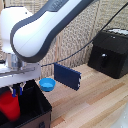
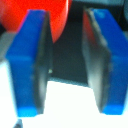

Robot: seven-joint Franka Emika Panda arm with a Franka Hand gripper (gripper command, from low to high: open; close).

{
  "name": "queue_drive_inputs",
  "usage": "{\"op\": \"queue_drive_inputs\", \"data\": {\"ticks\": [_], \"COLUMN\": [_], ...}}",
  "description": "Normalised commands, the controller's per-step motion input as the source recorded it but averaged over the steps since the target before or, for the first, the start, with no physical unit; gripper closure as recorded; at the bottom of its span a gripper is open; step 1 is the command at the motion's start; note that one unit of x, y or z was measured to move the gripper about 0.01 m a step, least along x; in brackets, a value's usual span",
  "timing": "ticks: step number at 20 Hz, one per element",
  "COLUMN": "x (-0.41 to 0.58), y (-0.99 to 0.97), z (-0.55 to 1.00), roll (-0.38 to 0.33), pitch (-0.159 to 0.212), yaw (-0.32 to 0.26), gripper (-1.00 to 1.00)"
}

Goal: Please find the red cup among the items before you. Carefully move your gripper towards it and gently hold it. Locate the front section of the organizer in front of you. Transfer the red cup above the front section and let go, placing it within that section.

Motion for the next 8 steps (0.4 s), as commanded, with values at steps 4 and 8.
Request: {"op": "queue_drive_inputs", "data": {"ticks": [4,8], "x": [0.193,0.249], "y": [-0.35,-0.39], "z": [0.18,0.20], "roll": [0.016,0.053], "pitch": [-0.255,-0.287], "yaw": [0.188,0.149], "gripper": [-1.00,-1.00]}}
